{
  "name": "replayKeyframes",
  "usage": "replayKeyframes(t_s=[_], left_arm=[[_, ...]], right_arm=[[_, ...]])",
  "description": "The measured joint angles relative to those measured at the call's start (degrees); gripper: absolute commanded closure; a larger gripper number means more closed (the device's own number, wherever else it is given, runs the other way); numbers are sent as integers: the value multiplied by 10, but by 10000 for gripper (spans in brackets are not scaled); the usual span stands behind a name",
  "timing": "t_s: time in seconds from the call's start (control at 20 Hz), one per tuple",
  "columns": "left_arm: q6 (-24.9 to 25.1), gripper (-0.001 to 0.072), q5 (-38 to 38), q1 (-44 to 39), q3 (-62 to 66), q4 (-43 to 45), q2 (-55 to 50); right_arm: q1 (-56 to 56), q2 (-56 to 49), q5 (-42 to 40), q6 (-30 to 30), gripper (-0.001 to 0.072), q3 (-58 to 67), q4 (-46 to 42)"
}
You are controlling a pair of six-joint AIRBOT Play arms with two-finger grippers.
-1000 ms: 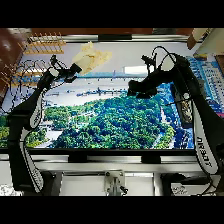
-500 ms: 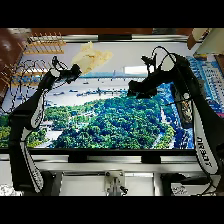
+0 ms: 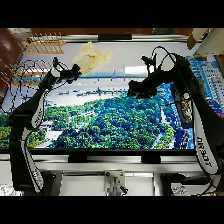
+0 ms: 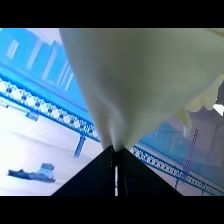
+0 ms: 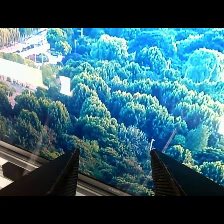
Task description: Fold the shirts.
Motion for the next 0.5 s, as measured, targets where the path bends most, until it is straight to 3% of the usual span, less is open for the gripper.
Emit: replayKeyframes(t_s=[0.1,0.25,0.5], left_arm=[[19,676,-5,0,0,-1,19],[99,677,-38,0,0,3,91],[212,676,-145,-5,0,66,315]], right_arm=[[0,0,0,0,146,0,0],[0,10,1,0,146,0,-5],[0,99,26,0,146,0,-87]])
